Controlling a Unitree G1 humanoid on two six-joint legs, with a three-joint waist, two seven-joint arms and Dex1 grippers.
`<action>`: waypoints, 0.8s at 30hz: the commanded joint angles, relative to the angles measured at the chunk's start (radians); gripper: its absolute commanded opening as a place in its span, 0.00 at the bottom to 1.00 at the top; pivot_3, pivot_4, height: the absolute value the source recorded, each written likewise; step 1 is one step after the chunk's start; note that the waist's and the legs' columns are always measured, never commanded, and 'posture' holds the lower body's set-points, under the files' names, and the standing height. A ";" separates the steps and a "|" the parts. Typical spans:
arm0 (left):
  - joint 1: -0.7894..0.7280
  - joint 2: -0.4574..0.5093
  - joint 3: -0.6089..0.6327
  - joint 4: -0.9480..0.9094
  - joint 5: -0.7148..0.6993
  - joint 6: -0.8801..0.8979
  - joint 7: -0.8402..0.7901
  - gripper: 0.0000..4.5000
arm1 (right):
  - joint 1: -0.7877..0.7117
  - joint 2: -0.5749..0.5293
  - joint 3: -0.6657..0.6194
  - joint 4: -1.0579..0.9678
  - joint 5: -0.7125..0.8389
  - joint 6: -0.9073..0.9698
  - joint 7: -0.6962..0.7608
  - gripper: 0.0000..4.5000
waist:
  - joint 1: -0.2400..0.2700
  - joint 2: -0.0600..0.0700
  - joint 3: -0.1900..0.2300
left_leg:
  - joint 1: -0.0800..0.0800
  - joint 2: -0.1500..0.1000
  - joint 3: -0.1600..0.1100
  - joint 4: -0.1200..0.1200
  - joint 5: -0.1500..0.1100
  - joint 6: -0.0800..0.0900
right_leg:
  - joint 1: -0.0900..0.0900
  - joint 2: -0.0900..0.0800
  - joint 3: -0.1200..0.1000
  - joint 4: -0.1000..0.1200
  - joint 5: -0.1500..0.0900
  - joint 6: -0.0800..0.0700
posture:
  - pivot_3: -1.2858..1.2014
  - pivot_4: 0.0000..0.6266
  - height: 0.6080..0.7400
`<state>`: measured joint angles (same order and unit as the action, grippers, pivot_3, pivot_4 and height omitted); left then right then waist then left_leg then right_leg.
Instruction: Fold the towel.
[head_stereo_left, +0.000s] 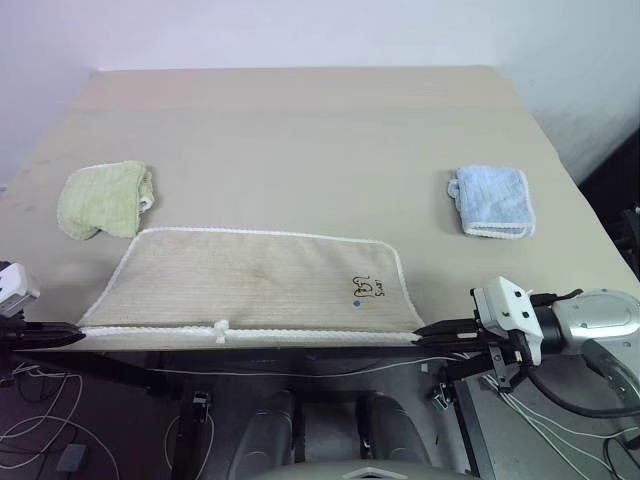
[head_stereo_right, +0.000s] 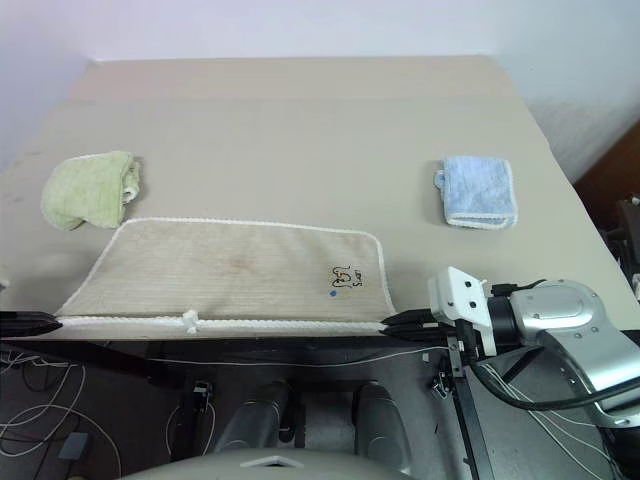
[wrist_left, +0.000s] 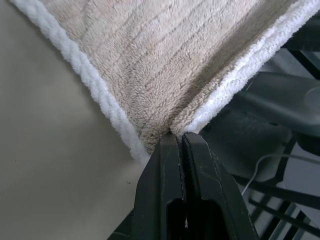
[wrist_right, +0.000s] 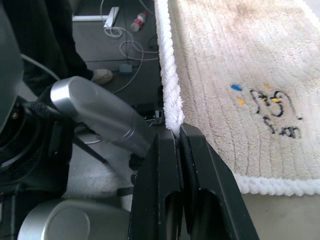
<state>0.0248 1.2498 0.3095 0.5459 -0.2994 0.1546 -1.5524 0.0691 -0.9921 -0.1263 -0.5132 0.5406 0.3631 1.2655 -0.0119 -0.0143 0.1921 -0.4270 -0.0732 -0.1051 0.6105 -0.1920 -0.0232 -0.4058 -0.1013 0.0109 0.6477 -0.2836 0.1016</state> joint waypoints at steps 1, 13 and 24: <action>0.002 0.051 0.052 0.024 0.005 0.015 0.017 0.00 | 0.004 -0.038 -0.076 -0.015 0.021 0.002 0.017 0.00 | 0.000 0.000 0.000 | 0.000 0.000 0.000 0.000 0.000 0.000 | 0.000 0.000 0.000 0.000 0.000 0.000 | 0.52 0.24 1.00; -0.510 -0.063 -0.158 0.315 0.111 -0.045 0.086 0.00 | -0.378 0.070 0.123 0.261 -0.032 0.036 -0.034 0.00 | 0.000 0.000 0.000 | -0.002 0.000 0.001 0.000 0.001 0.002 | -0.002 0.002 0.000 0.000 0.004 0.002 | 0.52 0.24 1.00; -0.833 -0.198 -0.259 0.576 0.237 -0.152 0.176 0.00 | -0.538 0.243 0.207 0.491 -0.154 -0.048 -0.084 0.00 | -0.005 -0.001 0.000 | 0.000 -0.001 0.005 0.004 0.002 0.003 | -0.002 0.006 -0.001 0.006 0.006 0.007 | 0.52 0.24 1.00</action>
<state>-0.7841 1.0385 0.0479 1.1033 -0.0727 0.0264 -1.3824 -0.4506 -0.7594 0.0828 -0.0350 0.3977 0.3442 1.1876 -0.0171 -0.0150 0.1918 -0.4273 -0.0738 -0.1000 0.6145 -0.1903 -0.0205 -0.4080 -0.0950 0.0099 0.6540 -0.2775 0.1087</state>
